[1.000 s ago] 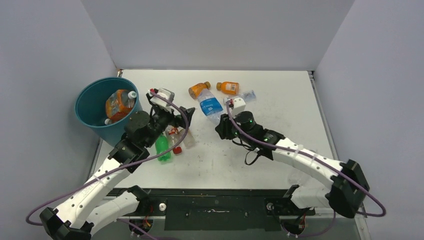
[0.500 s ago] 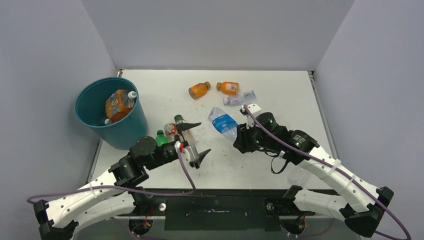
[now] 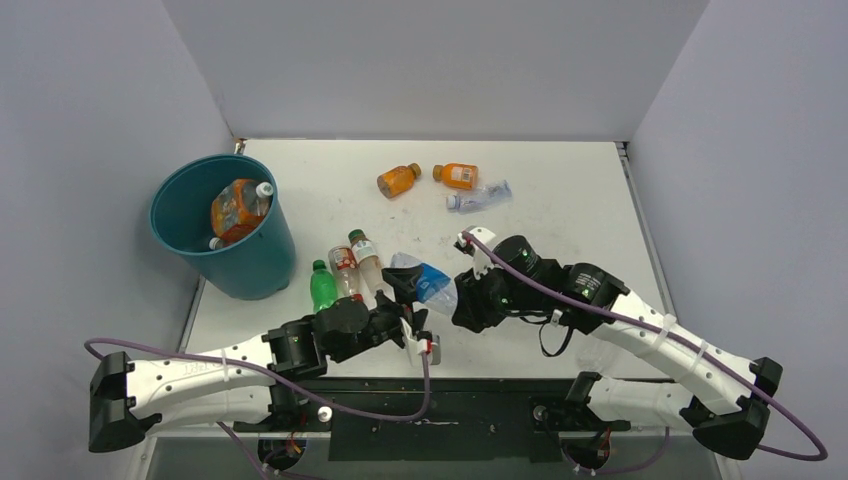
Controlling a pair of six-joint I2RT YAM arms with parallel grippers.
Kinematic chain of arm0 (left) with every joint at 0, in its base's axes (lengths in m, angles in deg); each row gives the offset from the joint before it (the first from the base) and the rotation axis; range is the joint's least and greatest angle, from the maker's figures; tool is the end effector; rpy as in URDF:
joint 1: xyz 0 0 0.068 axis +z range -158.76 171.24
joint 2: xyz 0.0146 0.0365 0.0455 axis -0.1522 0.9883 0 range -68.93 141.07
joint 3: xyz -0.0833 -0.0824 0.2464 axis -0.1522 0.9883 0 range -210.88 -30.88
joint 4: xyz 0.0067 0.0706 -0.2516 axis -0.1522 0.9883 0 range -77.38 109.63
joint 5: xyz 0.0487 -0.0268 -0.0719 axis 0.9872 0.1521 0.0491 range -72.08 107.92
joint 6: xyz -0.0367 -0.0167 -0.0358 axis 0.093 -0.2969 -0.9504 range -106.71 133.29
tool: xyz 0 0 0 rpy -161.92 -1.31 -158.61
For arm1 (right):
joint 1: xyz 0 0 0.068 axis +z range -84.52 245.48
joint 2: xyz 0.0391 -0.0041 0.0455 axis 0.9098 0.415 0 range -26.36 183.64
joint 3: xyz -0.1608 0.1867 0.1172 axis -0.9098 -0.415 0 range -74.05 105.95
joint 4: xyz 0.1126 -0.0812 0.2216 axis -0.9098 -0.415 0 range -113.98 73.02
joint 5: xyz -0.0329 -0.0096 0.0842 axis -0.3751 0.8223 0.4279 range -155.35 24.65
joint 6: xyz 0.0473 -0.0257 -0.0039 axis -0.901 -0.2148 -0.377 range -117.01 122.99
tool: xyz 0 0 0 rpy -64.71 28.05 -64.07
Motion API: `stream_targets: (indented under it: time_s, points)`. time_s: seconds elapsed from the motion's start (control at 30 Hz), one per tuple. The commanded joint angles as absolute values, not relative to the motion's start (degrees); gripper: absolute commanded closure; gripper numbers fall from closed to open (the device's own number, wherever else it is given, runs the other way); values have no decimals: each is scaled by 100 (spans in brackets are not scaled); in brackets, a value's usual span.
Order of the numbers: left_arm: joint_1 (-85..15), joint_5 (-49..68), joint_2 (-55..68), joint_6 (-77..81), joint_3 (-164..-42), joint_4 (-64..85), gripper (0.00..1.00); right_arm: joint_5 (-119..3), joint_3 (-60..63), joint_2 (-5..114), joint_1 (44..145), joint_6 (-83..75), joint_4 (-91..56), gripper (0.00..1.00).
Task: Put the plastic bottles in the bin
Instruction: Pick up the plastic bottle at the center of the board.
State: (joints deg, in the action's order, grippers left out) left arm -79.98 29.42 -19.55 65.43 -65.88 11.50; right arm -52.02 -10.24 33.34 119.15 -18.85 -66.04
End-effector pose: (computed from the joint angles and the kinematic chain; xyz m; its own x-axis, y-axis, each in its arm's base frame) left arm 0.0731 -0.1930 0.2862 0.6378 0.5274 -0.5612 0.5893 0.1350 0.7966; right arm 0.1142 0.1689 0.3420 -0.7162 -0.3628 -0.5962 -0.6616 0.6249 0.4144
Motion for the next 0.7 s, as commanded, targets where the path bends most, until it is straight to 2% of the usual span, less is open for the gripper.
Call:
stream_targets:
  time_s: [0.0, 0.07, 0.33, 0.37, 0.47, 0.5, 0.53, 0.6, 0.67]
  points:
    - [-8030, 3423, -1776, 7030, -6636, 359, 22, -5189, -571, 3433, 12206, -1969, -6549, 95]
    - [-8030, 3408, -1744, 6957, -6696, 344, 34, -5179, -535, 3446, 12225, -1977, -6526, 95]
    - [-8030, 3278, -1826, 6906, -6525, 90, 71, -5203, -295, 3417, 12252, -1945, -6573, 95]
    - [-8030, 3258, -1859, 6853, -6524, 59, 74, -5217, -276, 3405, 12252, -1949, -6561, 87]
    - [-8030, 3189, -1892, 6717, -6524, 7, 81, -5271, -236, 3259, 12252, -2030, -6420, 24]
    - [-8030, 3155, -1892, 6676, -6524, 10, 83, -5352, -214, 3196, 12252, -2066, -6376, 10]
    - [-8030, 3123, -1892, 6598, -6543, 29, 84, -5472, -182, 3112, 12252, -2088, -6325, 2]
    - [-8030, 3039, -1892, 6392, -6638, 164, 85, -5770, -96, 2918, 12251, -2104, -6209, 10]
    - [-8030, 2941, -1900, 6022, -6888, 440, 87, -6142, -120, 2639, 12252, -2149, -5973, 10]
